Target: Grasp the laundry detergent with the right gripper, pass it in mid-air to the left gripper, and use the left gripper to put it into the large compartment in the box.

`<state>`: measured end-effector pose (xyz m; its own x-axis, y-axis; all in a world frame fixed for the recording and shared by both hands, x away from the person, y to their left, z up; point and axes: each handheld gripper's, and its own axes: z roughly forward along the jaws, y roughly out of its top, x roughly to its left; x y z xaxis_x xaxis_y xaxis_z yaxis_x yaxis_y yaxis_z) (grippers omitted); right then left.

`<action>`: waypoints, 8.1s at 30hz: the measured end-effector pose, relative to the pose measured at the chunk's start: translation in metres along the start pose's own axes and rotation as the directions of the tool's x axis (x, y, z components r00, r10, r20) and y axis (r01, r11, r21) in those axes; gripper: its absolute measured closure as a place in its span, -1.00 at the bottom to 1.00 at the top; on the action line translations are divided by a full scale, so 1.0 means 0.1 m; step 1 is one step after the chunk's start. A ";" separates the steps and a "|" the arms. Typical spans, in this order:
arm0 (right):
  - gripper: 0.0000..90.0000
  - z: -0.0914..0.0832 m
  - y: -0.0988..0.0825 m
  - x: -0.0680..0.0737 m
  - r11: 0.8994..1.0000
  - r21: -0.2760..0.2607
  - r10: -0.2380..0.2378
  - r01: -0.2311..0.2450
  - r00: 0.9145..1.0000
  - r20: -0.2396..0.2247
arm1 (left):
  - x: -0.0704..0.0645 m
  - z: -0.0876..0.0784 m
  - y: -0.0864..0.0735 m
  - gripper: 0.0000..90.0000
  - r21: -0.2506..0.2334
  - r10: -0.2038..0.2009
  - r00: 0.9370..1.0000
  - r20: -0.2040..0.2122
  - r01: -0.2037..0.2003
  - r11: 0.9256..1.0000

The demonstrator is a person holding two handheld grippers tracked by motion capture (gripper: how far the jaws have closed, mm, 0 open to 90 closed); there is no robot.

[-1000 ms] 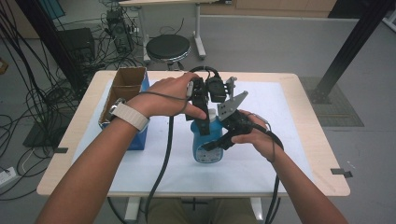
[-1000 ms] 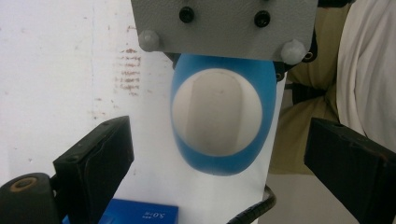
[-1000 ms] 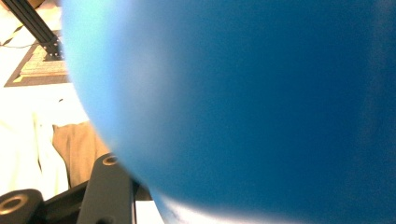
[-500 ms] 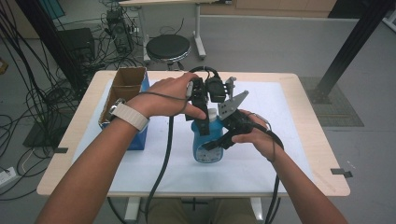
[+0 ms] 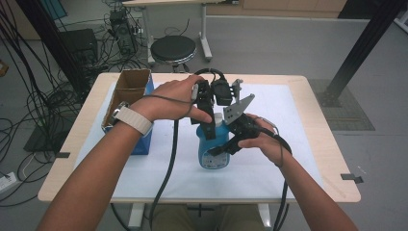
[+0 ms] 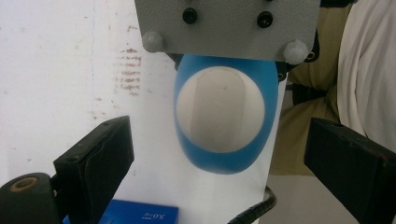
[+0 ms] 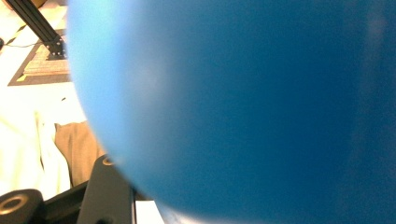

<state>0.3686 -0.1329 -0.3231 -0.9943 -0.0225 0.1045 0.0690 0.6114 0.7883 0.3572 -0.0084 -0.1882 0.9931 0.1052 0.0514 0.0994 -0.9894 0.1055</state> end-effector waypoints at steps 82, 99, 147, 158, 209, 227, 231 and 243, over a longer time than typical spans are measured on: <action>-0.05 -0.09 0.17 0.06 0.999 -0.027 -0.026 0.026 0.999 -0.020 | 0.02 0.23 0.03 -0.42 -0.040 0.028 0.998 0.057 -0.026 0.999; -0.05 -0.07 0.17 0.07 0.999 -0.027 -0.027 0.026 0.999 -0.036 | 0.01 0.24 0.01 -0.17 -0.043 0.033 0.994 0.108 -0.028 0.999; -0.05 -0.04 0.16 0.07 0.999 -0.026 -0.031 0.029 0.998 -0.049 | 0.01 0.26 -0.02 -0.17 -0.043 0.017 0.993 0.114 -0.013 0.999; -0.05 -0.04 0.17 0.07 0.999 -0.026 -0.030 0.028 0.999 -0.046 | 0.01 0.26 -0.03 -0.17 -0.044 0.013 0.994 0.113 -0.008 0.999; -0.05 -0.05 0.20 0.07 0.999 -0.024 -0.041 0.040 0.999 -0.036 | 0.01 0.22 -0.04 -0.17 -0.058 0.001 0.995 0.102 0.005 0.998; -0.05 -0.05 0.22 0.07 0.999 -0.025 -0.047 0.046 0.998 -0.035 | 0.01 0.21 -0.06 -0.17 -0.054 -0.003 0.995 0.102 0.009 0.999; -0.05 -0.05 0.21 0.07 0.999 -0.022 -0.047 0.047 0.998 -0.038 | 0.01 0.21 -0.05 -0.17 -0.051 -0.005 0.994 0.105 0.010 0.999; -0.06 -0.07 0.22 0.08 0.998 -0.038 -0.058 0.057 0.998 -0.037 | -0.02 0.17 -0.02 -0.16 -0.046 0.003 0.996 0.093 0.001 0.999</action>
<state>0.3627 -0.1255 -0.3005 -0.9929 -0.0871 0.0806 0.0154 0.5786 0.8154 0.3565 -0.0078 -0.2051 0.9949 0.0924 -0.0410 0.0976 -0.9837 0.1512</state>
